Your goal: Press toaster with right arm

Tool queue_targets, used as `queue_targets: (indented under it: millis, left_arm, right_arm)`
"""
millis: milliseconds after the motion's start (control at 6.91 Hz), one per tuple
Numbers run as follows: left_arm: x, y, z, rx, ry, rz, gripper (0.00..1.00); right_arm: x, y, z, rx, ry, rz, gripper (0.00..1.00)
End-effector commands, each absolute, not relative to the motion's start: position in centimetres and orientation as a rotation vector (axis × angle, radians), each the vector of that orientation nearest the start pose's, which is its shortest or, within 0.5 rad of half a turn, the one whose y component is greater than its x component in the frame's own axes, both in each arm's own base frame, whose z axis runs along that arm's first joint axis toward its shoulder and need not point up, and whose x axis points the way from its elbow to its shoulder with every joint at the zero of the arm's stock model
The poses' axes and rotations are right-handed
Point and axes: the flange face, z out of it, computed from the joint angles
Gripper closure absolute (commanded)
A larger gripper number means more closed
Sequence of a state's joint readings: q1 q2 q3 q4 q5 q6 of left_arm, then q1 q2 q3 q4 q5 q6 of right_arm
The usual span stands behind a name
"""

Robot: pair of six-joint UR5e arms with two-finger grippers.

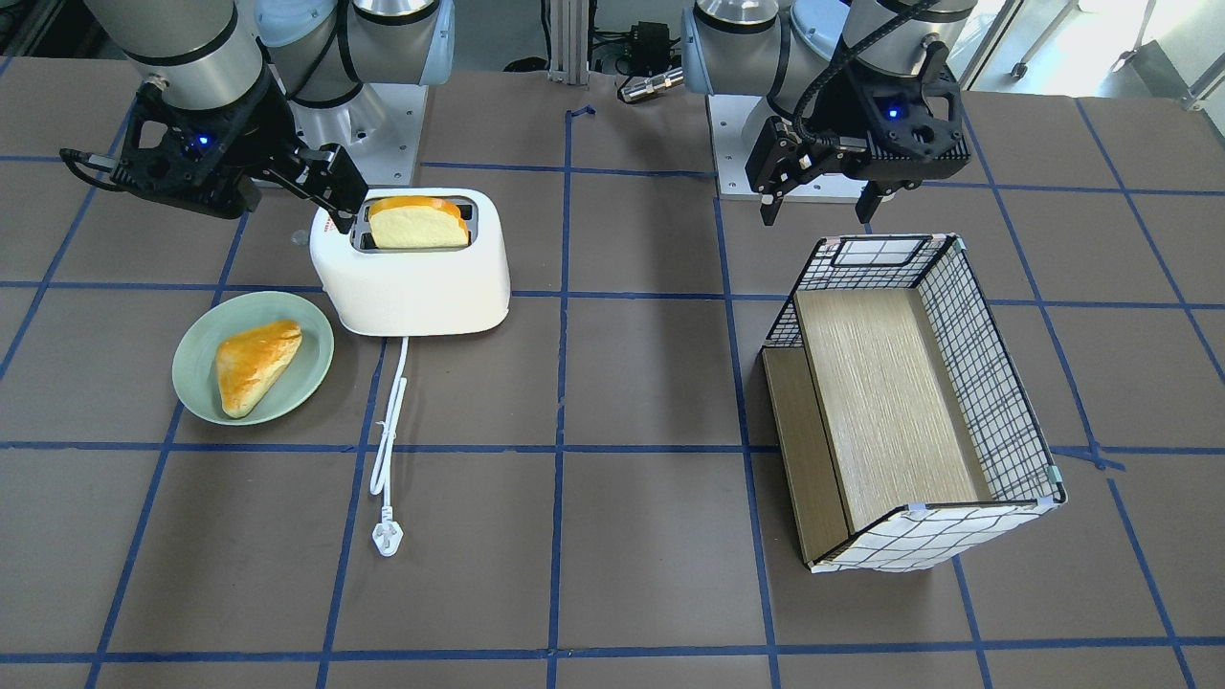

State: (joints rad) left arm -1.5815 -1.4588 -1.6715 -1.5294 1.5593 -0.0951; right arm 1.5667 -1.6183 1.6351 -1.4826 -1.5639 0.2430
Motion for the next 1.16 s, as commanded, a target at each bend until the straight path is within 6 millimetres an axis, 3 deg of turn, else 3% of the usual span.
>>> queue_targets:
  millis: [0,1013]
  left_arm:
    - [-13.92,-44.80,49.48,-0.133,3.151,-0.081,0.00]
    - [-13.92,-44.80,49.48,-0.133,3.151,-0.081,0.00]
  right_arm:
    - [13.19,-46.10,47.07,0.383,3.119,0.169,0.00]
    - [12.92,-46.49,46.99,0.361,3.118,0.152,0.01]
